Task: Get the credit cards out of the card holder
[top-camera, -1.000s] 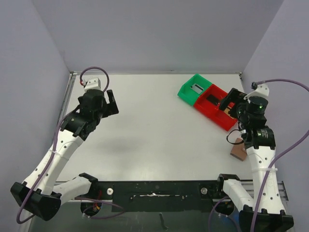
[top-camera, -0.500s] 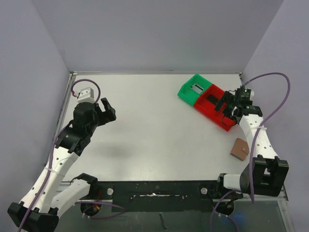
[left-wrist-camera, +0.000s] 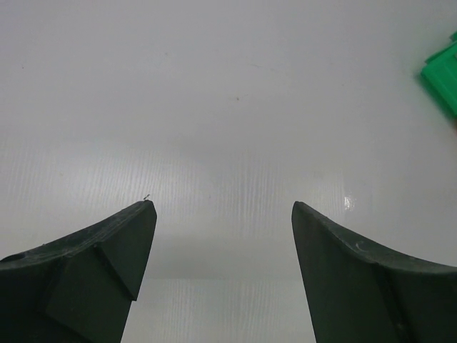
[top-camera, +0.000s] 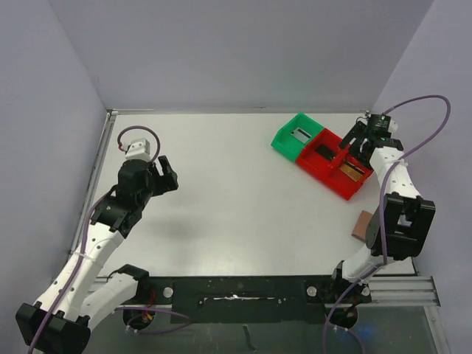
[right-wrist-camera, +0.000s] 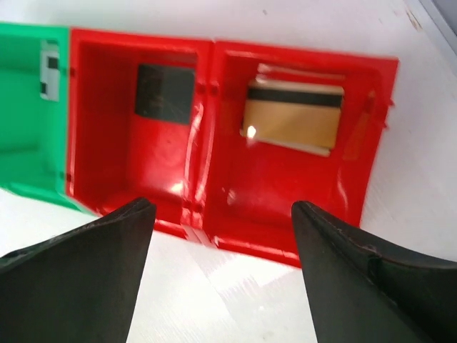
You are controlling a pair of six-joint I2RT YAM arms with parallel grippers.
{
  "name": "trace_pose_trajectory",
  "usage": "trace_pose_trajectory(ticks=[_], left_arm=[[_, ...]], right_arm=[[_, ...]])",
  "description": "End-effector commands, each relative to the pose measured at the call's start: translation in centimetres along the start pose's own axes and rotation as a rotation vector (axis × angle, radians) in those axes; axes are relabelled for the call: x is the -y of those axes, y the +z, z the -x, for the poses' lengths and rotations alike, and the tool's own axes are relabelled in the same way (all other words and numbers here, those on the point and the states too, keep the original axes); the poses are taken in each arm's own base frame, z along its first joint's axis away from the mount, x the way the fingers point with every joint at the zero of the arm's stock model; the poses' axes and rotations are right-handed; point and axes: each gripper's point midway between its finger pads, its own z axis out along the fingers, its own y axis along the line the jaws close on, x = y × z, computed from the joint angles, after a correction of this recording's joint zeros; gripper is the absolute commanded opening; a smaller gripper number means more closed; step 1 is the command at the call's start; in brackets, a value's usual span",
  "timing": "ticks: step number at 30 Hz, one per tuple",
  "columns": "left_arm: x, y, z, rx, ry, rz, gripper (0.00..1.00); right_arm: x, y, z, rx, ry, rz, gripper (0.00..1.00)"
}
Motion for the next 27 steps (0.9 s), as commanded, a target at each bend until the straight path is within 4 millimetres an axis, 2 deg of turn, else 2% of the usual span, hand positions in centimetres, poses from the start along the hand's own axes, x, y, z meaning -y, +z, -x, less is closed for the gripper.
trace_pose_trajectory(ticks=[1,9,13,20,23,27], left_arm=[[-0.5,0.6,1.2,0.044,0.037,0.025,0.75],[-1.9,1.1,-0.9,0.015,0.045,0.064,0.75],[-2.6,1.3,-1.9,0.015,0.042,0.079,0.75],[-3.6,1.8,-3.4,0.021,0.008,0.102,0.74],[-4.2,2.2,-5.1,-0.002,0.001,0.111,0.73],[-4.2,2.3,-5.0,-0.003,0.008,0.114,0.7]], right_arm=[[-2.8,0.8,3.2,0.042,-0.019,0.091,0.78],[-2.7,3.6,2.5,-0.015,-0.049,0.033,0.69],[-3.2,5.1,1.3,-0.072,-0.081,0.044,0.59],[-4.0,6.6,0.2,-0.105,-0.117,0.042,0.55],[-4.4,7.1,-0.2,-0.121,-0.138,0.034,0.54],[-4.8,7.6,-0.6,-0.129,-0.154,0.029,0.53]])
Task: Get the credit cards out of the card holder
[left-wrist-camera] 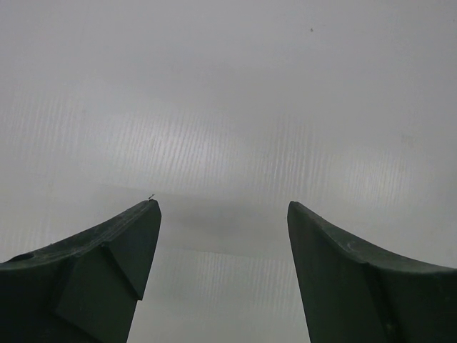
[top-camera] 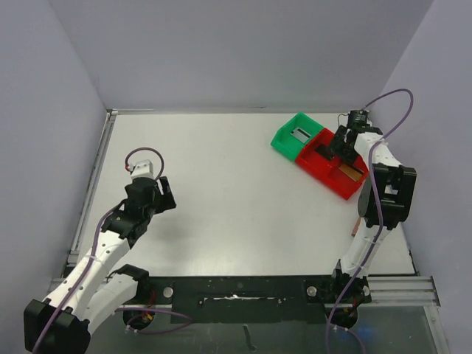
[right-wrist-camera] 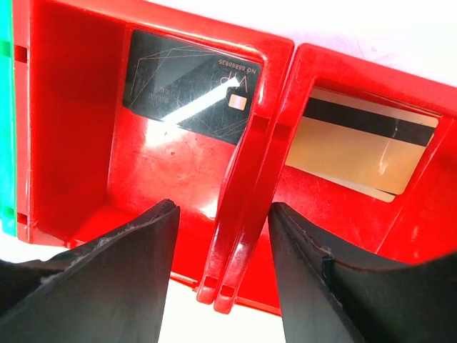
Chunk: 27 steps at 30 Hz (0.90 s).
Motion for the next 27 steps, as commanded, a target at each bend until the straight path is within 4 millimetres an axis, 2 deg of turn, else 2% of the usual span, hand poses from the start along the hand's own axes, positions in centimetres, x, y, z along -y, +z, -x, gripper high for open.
trace_pose_trajectory(ticks=[1,7,15,20,27], left_arm=[[0.8,0.0,2.7,0.094,-0.035,-0.019,0.7],[0.5,0.1,2.7,0.094,-0.032,-0.004,0.69],[0.4,0.2,2.8,0.094,-0.028,0.004,0.68],[0.4,0.3,2.7,0.088,-0.026,0.006,0.68],[0.4,0.2,2.7,0.09,-0.026,0.009,0.68]], right_arm=[[-1.3,-0.5,1.8,0.048,-0.024,0.02,0.52],[-1.4,-0.4,2.0,0.052,-0.037,0.007,0.47],[-2.7,-0.8,1.3,0.05,-0.08,0.018,0.35],[-4.5,-1.2,0.5,0.049,-0.117,0.041,0.31],[-8.6,-1.9,-1.4,0.041,-0.181,0.101,0.28]])
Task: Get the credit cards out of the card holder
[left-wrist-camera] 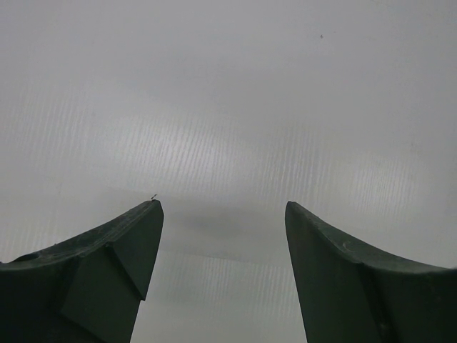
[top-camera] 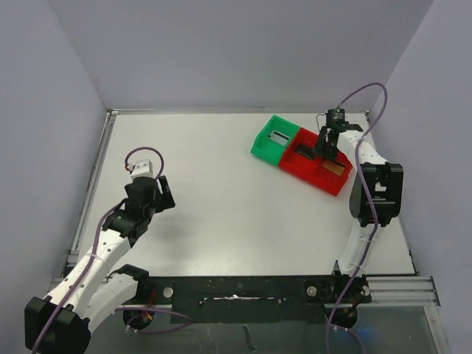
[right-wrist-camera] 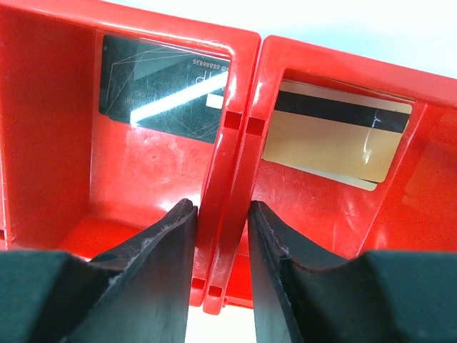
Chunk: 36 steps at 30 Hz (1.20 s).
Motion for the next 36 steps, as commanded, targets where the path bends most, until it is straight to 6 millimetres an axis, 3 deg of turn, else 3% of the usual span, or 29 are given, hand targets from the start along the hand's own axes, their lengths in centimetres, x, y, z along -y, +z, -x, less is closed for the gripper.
trace_pose_trajectory(ticks=[1,11,17,26,36], left_arm=[[0.8,-0.2,2.6,0.083,-0.03,-0.02,0.67],[0.8,-0.3,2.5,0.08,-0.028,-0.023,0.67],[1.0,-0.2,2.4,0.078,-0.026,-0.03,0.67],[1.1,0.0,2.2,0.066,-0.023,-0.032,0.67],[1.1,0.1,2.2,0.066,-0.024,-0.034,0.67]], right_arm=[[-4.5,-1.7,1.4,0.065,-0.05,0.089,0.28],[-12.8,-2.2,-0.8,0.057,-0.203,0.184,0.28],[-15.9,-1.9,-2.2,0.043,-0.303,0.222,0.28],[-19.0,-2.6,-5.1,0.013,-0.386,0.281,0.29],[-20.5,-4.6,-8.1,0.026,-0.375,0.288,0.3]])
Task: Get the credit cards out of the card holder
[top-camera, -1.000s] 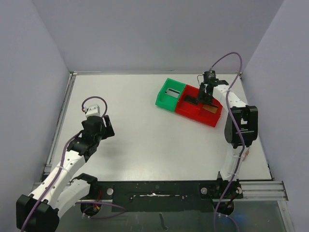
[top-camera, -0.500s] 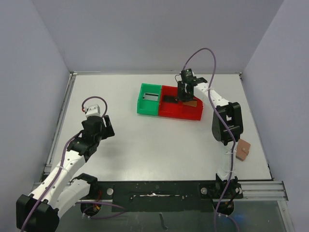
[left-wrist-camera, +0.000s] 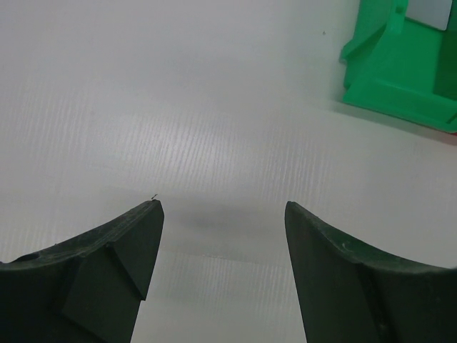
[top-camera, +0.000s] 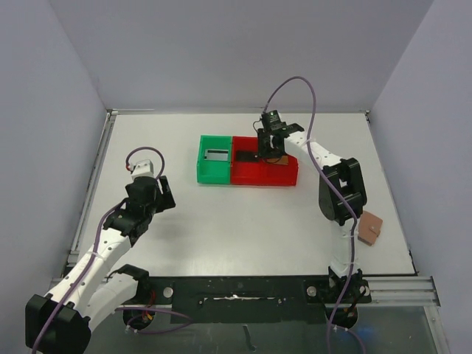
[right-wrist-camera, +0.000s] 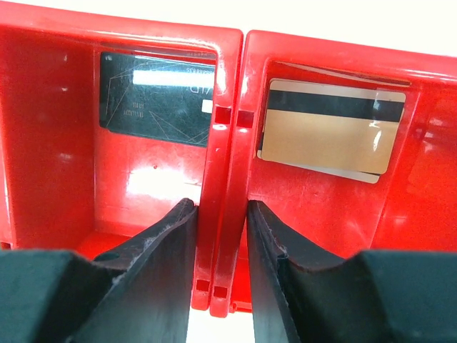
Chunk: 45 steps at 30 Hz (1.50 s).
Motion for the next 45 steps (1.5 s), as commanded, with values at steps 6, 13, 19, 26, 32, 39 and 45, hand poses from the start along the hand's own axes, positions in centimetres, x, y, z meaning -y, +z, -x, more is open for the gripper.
trace_pose_trajectory(ticks=[6,13,19,26,32,39,45], left_arm=[[1.2,-0.2,2.4,0.074,-0.027,-0.039,0.67],[1.4,-0.2,2.4,0.072,-0.026,-0.049,0.67],[1.4,-0.3,2.5,0.076,-0.028,-0.051,0.67],[1.5,-0.2,2.4,0.073,-0.027,-0.055,0.68],[1.7,-0.3,2.4,0.072,-0.027,-0.067,0.7],[2.5,-0.4,2.5,0.072,-0.041,-0.113,0.74],[2.9,-0.3,2.2,0.054,-0.039,-0.132,0.77]], right_arm=[[-3.6,-3.0,-1.7,0.023,0.011,0.058,0.32],[-3.9,-4.1,-2.2,0.024,0.076,0.037,0.34],[-4.2,-4.7,-2.3,0.042,0.073,0.06,0.39],[-4.9,-9.5,1.0,0.134,0.035,0.15,0.66],[4.7,-14.2,2.0,0.248,0.216,-0.062,0.7],[24.6,-18.6,-7.8,0.285,0.718,-0.357,0.75],[31.4,-21.6,-16.1,0.262,0.93,-0.608,0.75]])
